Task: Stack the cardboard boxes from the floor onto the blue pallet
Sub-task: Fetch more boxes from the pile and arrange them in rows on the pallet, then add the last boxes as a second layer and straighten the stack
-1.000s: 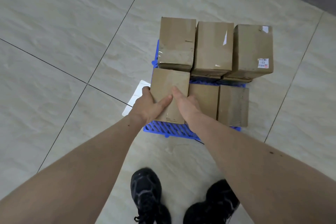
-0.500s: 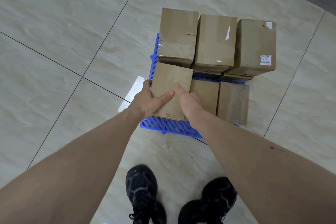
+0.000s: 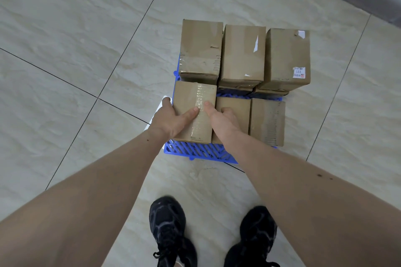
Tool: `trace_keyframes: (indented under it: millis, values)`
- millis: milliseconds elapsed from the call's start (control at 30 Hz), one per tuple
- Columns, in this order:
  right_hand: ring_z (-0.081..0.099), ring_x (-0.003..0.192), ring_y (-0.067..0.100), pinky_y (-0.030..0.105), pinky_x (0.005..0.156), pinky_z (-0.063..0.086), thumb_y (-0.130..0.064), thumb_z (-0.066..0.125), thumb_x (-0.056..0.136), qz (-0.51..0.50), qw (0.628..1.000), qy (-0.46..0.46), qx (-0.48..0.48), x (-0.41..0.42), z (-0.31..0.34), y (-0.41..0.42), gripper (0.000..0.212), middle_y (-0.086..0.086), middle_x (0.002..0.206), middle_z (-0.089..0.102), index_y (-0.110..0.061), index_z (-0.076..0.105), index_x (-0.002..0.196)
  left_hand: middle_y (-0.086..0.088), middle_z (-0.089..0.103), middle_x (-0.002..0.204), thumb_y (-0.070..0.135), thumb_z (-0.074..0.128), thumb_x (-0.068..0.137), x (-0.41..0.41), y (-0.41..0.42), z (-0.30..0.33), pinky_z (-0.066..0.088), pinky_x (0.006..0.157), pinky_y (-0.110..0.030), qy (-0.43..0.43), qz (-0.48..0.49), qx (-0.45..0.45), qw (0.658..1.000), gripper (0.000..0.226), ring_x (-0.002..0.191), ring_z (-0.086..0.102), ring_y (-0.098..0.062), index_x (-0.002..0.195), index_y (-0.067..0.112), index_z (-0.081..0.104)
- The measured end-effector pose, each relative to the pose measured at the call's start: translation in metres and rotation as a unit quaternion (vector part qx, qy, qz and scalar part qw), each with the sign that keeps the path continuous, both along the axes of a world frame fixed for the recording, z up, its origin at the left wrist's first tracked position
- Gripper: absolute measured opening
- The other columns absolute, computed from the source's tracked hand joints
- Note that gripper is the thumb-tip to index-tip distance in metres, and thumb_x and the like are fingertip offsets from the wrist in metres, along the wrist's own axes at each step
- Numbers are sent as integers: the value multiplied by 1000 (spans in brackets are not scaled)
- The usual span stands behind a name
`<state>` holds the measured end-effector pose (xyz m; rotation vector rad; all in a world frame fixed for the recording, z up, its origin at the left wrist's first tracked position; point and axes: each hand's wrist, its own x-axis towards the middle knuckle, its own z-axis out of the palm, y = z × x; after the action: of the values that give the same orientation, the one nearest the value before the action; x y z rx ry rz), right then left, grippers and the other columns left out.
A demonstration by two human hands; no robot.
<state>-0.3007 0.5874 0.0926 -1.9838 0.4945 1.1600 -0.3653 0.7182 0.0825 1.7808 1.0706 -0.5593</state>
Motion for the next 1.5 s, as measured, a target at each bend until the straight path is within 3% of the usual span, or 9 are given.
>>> trace_keyframes:
  millis: [167, 433, 567, 633, 700, 933, 1067, 1233, 1500]
  values:
    - [42, 132, 27, 36, 103, 33, -58, 49, 93, -5, 1000, -14, 13, 5, 22, -25, 75, 5, 147, 43, -17, 29, 151, -12, 41, 137, 59, 62, 81, 9, -7, 30, 44, 97, -44, 10, -31, 101, 994, 86, 123, 48, -32, 142, 8, 29]
    - [46, 130, 25, 39, 110, 35, -58, 49, 90, -45, 998, -45, 24, 17, 68, -100, 67, 2, 142, 50, -17, 45, 143, -10, 44, 132, 52, 50, 91, 33, -55, 90, 41, 95, -45, -20, -146, 275, 950, 56, 119, 50, -31, 130, 12, 47]
    - [55, 118, 26, 42, 104, 42, -55, 51, 91, -62, 994, -86, 16, 25, 98, -158, 57, 6, 127, 60, -12, 57, 128, -9, 49, 127, 44, 53, 92, 56, -111, 118, 41, 94, -41, -63, -195, 270, 941, 43, 118, 49, -30, 122, 13, 55]
    - [59, 91, 26, 36, 87, 48, -53, 50, 92, -66, 993, -101, 9, 30, 111, -193, 42, 6, 93, 63, -14, 62, 94, -9, 51, 123, 43, 54, 91, 67, -148, 130, 43, 94, -40, -80, -222, 255, 938, 41, 115, 51, -30, 119, 13, 57]
    - [50, 68, 24, 33, 70, 42, -52, 50, 92, -80, 990, -114, -5, 35, 125, -231, 42, 2, 67, 50, -18, 48, 67, -10, 50, 123, 41, 54, 91, 77, -189, 140, 44, 95, -40, -94, -254, 236, 933, 40, 114, 52, -30, 118, 12, 56]
    - [49, 76, 26, 48, 89, 49, -50, 50, 94, -145, 979, -138, -32, 51, 166, -384, 37, 6, 76, 49, -14, 56, 86, -10, 47, 130, 44, 51, 95, 123, -341, 178, 40, 99, -39, -126, -348, 182, 911, 48, 119, 50, -28, 130, 12, 50]
    - [50, 70, 24, 44, 79, 50, -53, 49, 93, -161, 973, -157, -53, 63, 184, -473, 39, 3, 69, 49, -17, 52, 77, -6, 49, 129, 50, 47, 94, 153, -420, 195, 45, 96, -43, -134, -384, 181, 895, 50, 113, 55, -27, 130, 15, 49]
    - [44, 65, 26, 36, 68, 37, -49, 48, 96, -183, 964, -176, -76, 87, 202, -574, 46, 7, 65, 42, -20, 37, 61, -1, 50, 128, 51, 44, 95, 188, -511, 213, 47, 93, -42, -144, -411, 181, 882, 49, 110, 58, -23, 130, 17, 49]
    - [47, 69, 25, 36, 67, 38, -48, 47, 96, -226, 953, -184, -78, 139, 206, -687, 42, 10, 73, 45, -15, 44, 71, 0, 50, 129, 51, 43, 96, 257, -627, 216, 46, 90, -38, -164, -458, 175, 856, 46, 110, 56, -21, 129, 19, 51]
